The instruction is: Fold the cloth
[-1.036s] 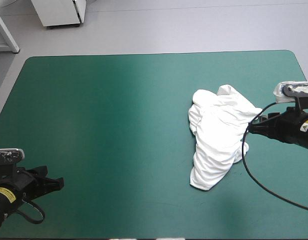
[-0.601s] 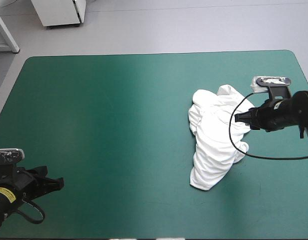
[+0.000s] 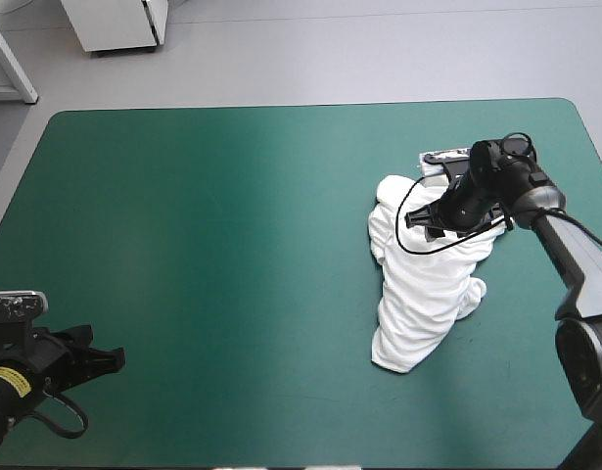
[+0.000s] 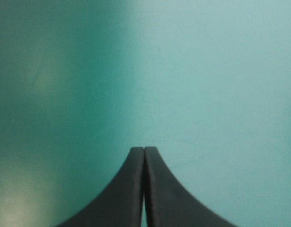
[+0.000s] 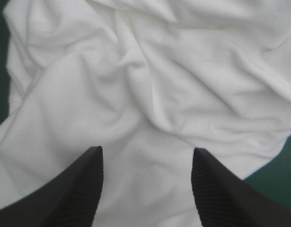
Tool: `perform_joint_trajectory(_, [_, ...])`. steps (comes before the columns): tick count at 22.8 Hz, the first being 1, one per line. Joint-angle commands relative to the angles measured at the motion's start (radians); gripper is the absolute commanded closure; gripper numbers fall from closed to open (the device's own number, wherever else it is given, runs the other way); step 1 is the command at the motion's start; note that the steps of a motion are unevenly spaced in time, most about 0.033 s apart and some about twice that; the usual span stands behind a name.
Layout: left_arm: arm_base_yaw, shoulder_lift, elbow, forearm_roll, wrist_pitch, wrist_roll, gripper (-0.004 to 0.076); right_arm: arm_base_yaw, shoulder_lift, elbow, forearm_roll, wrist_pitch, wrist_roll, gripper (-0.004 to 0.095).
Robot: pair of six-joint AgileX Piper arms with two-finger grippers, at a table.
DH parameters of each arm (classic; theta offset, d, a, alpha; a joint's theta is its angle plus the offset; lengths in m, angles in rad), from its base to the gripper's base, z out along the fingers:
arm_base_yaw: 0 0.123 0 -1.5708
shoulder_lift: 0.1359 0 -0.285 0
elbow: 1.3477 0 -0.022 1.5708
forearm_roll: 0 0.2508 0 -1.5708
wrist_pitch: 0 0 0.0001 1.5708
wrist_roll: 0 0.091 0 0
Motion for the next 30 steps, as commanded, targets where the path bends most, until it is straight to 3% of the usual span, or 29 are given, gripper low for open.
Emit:
perform_joint_trajectory(1, [-0.003, 0.007, -0.030, 0.003, -0.062, -0.002, 0.0733, 0.000, 0.027, -0.033, 0.004, -0.056, -0.003, 0.0367])
perform_joint_trajectory(7, [-0.003, 0.007, -0.030, 0.003, -0.062, -0.002, 0.0733, 0.000, 0.133, -0.033, 0.044, -0.083, -0.016, 0.0368])
perform_joint_trajectory(11, [-0.003, 0.007, -0.030, 0.005, -0.066, -0.002, 0.0733, 0.000, 0.219, -0.033, 0.125, -0.015, -0.050, 0.0428])
perform_joint_trajectory(14, [-0.003, 0.007, -0.030, 0.005, -0.075, -0.002, 0.0733, 0.047, 0.224, -0.037, 0.149, 0.027, -0.102, 0.0914])
perform_joint_trajectory(25, [-0.003, 0.007, -0.030, 0.005, -0.092, -0.002, 0.0733, 0.332, 0.204, -0.237, 0.305, 0.029, -0.095, 0.0927])
perform_joint_trajectory(30, [-0.003, 0.007, -0.030, 0.005, -0.104, -0.002, 0.0733, 0.466, 0.204, -0.299, 0.310, 0.030, -0.102, 0.0927])
